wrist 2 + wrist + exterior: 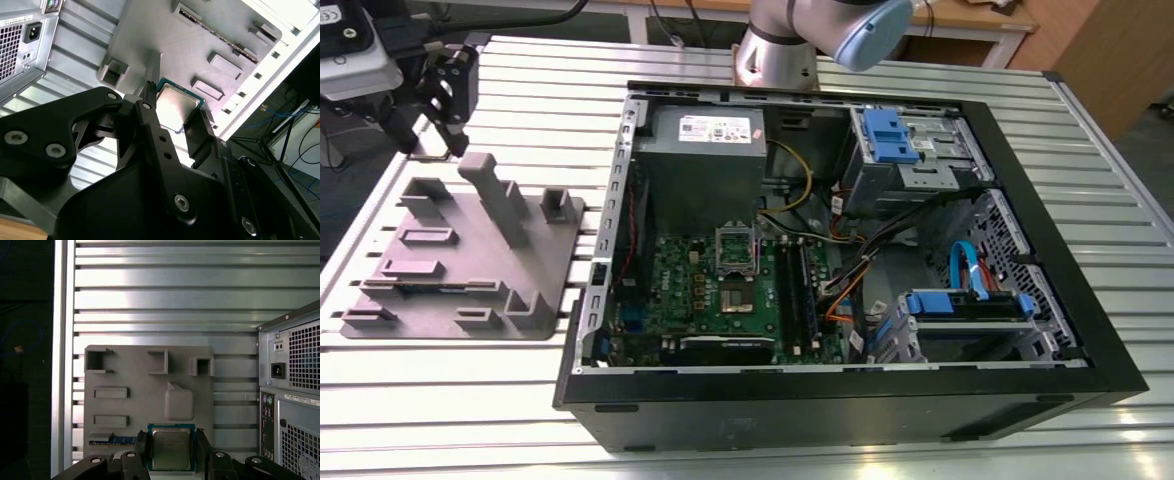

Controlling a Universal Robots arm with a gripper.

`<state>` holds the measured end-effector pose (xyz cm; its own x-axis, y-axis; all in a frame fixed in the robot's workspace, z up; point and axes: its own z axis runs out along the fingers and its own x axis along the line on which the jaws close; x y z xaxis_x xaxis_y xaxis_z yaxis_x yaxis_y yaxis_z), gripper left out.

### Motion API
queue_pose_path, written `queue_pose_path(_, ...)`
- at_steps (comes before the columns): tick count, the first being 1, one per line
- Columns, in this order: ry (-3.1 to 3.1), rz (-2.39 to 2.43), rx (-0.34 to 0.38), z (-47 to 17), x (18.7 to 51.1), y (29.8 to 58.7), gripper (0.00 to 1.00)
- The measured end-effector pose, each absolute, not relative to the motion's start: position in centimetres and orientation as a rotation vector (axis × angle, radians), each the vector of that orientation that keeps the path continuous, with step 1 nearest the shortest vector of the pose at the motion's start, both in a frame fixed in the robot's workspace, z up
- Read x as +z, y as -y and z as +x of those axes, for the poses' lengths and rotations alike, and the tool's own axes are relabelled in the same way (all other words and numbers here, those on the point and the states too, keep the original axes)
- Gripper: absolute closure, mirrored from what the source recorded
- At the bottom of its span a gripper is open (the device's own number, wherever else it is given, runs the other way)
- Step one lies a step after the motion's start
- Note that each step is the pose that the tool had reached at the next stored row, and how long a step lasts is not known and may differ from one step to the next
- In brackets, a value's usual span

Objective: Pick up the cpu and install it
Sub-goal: 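Pick up the cpu and move it towards the insertion slot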

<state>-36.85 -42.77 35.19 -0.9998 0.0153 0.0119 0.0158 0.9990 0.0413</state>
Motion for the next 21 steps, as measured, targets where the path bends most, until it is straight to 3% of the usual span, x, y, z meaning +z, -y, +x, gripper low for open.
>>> queue_pose_path(21, 3.129, -0.024, -0.065, -36.42, 35.43, 42.77, 0.53)
